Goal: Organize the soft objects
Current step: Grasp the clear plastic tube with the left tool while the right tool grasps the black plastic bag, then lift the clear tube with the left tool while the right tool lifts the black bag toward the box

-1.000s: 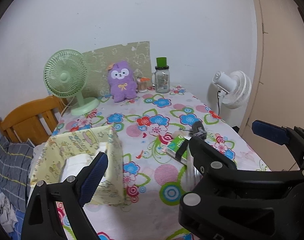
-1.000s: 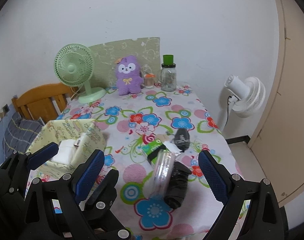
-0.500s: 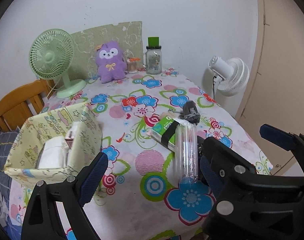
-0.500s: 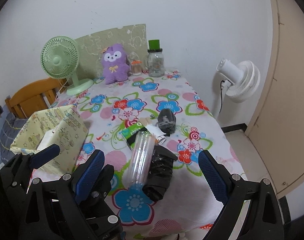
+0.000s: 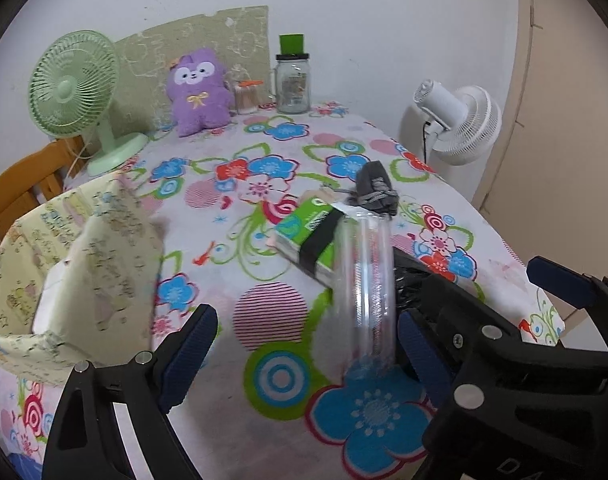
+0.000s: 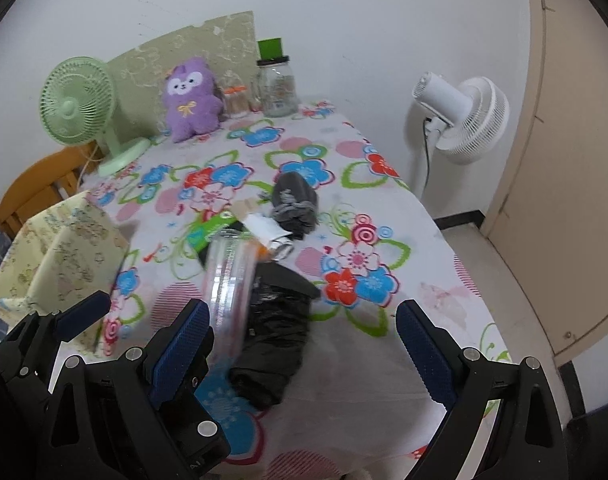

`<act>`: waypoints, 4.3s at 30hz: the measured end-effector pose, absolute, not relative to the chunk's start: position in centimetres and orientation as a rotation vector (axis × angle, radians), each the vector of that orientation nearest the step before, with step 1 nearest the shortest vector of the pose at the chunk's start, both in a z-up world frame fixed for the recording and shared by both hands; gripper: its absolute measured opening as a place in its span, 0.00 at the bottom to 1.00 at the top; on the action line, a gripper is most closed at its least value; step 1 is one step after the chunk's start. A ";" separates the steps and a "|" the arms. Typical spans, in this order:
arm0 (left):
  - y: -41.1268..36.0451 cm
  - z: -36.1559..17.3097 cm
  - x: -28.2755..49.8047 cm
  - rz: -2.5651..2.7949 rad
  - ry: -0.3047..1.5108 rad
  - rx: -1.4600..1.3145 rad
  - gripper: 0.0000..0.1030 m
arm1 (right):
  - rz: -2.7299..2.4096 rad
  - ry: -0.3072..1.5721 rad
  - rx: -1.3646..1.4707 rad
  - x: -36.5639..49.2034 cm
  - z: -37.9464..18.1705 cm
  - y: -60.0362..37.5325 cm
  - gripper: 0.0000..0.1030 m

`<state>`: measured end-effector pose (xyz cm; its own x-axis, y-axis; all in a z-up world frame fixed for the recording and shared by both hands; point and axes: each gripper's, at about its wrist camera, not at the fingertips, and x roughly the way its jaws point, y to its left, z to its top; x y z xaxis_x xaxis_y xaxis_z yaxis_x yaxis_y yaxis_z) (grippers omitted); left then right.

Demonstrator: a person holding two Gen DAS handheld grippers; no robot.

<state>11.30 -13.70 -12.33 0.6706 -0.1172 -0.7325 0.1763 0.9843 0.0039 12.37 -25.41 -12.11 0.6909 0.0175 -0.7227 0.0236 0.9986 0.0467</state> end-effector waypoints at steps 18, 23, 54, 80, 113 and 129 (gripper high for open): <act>-15.9 -14.8 14.6 -0.200 0.899 0.080 0.49 | -0.029 0.878 0.082 15.6 -14.8 -27.1 0.93; -15.6 -15.3 14.8 -0.234 0.937 0.049 0.32 | -0.010 0.902 0.087 16.2 -15.4 -26.6 0.93; -11.8 -16.4 14.1 -0.135 0.938 0.055 0.25 | 0.044 0.964 0.099 17.1 -17.5 -22.4 0.48; -11.6 -11.1 11.7 -0.154 0.810 0.068 0.25 | 0.052 0.824 0.104 14.1 -11.9 -22.1 0.46; -8.3 -3.6 8.0 -0.123 0.640 0.055 0.25 | 0.085 0.658 0.040 10.7 -3.7 -18.0 0.46; -4.1 -1.7 7.3 -0.121 0.624 0.026 0.25 | 0.091 0.641 -0.002 9.8 -1.5 -13.5 0.46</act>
